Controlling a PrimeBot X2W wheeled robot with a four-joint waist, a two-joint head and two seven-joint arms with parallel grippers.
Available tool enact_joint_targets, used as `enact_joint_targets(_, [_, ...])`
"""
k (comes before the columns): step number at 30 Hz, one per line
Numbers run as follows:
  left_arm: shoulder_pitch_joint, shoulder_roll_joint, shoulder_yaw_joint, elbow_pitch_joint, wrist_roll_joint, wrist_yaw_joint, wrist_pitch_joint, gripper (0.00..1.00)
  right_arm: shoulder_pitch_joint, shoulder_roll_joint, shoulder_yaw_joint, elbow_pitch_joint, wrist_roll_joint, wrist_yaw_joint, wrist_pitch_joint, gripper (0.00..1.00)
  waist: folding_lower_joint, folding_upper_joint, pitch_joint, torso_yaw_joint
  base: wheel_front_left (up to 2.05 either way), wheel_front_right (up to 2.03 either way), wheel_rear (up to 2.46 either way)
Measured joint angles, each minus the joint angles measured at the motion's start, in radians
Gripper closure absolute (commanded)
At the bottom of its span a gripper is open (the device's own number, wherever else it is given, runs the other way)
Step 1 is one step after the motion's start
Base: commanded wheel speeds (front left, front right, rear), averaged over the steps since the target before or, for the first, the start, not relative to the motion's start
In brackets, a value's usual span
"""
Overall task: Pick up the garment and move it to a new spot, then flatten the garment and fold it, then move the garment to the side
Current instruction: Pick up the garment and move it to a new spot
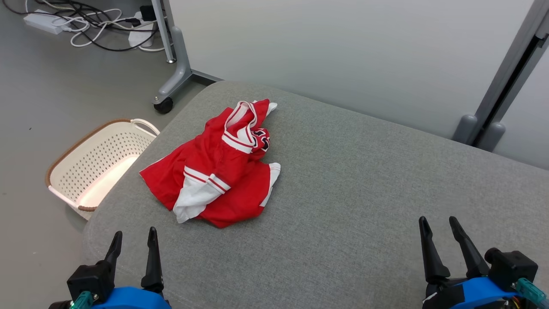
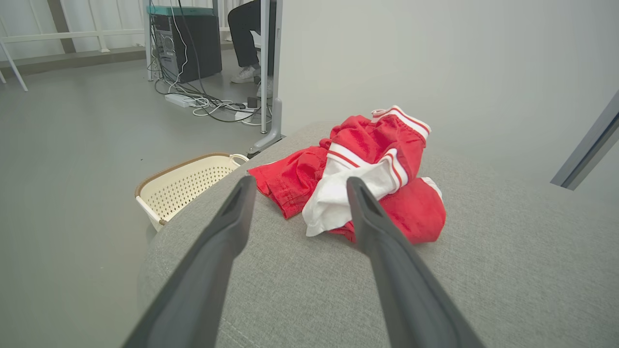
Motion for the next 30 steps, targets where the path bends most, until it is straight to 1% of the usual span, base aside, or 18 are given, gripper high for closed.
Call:
enact_joint_targets(5, [0.011, 0.009, 0.005, -0.015, -0.004, 0.008, 0.004, 0.00, 0.000, 0.000, 0.009, 0.007, 0.006, 0.000, -0.003, 0.00, 0.0000, 0.0000, 0.008, 0.023, 0.00, 0.00, 0.00])
enact_joint_targets(10, [0.006, 0.029, 0.019, -0.032, -0.014, 0.008, 0.020, 0.00, -0.005, 0.000, 0.013, 0.011, 0.006, 0.000, -0.006, 0.00, 0.0001, 0.0000, 0.022, 0.016, 0.00, 0.00, 0.00])
enact_joint_targets(13, [-0.034, 0.054, 0.033, -0.060, -0.025, 0.002, 0.062, 0.00, -0.006, 0.000, 0.012, 0.008, 0.006, 0.000, -0.006, 0.00, 0.0001, 0.0000, 0.034, 0.006, 0.00, 0.00, 0.00])
enact_joint_targets(16, [-0.094, 0.089, 0.041, -0.113, -0.035, -0.003, 0.140, 0.00, -0.007, 0.000, 0.012, 0.002, 0.005, 0.000, -0.006, 0.00, 0.0000, 0.0000, 0.050, -0.005, 0.00, 0.00, 0.00])
enact_joint_targets(18, [-0.149, 0.116, 0.050, -0.142, -0.053, -0.016, 0.202, 0.00, -0.012, 0.000, 0.013, -0.001, 0.005, 0.000, -0.003, 0.00, 0.0000, 0.0000, 0.065, -0.014, 0.00, 0.00, 0.00])
enact_joint_targets(21, [-0.241, 0.152, 0.072, -0.158, -0.100, -0.043, 0.301, 0.00, -0.025, 0.000, 0.015, -0.010, 0.004, 0.000, -0.002, 0.00, 0.0001, 0.0000, 0.092, -0.030, 0.00, 0.00, 0.00])
enact_joint_targets(24, [-0.348, 0.205, 0.079, -0.131, -0.133, -0.083, 0.416, 0.00, -0.042, 0.000, 0.016, -0.024, -0.005, 0.000, 0.005, 0.00, 0.0001, 0.0000, 0.128, -0.050, 0.00, 0.00, 0.00])
enact_joint_targets(29, [-0.522, 0.211, 0.118, -0.030, -0.254, -0.117, 0.560, 0.00, -0.079, 0.000, 0.028, -0.056, -0.024, 0.000, 0.021, 0.00, 0.0003, 0.0002, 0.210, -0.100, 0.00, 0.00, 0.00])
enact_joint_targets(30, [-0.545, 0.208, 0.126, -0.008, -0.290, -0.132, 0.590, 0.00, -0.086, -0.001, 0.030, -0.062, -0.026, 0.000, 0.028, 0.00, 0.0003, 0.0004, 0.228, -0.114, 0.00, 0.00, 0.00])
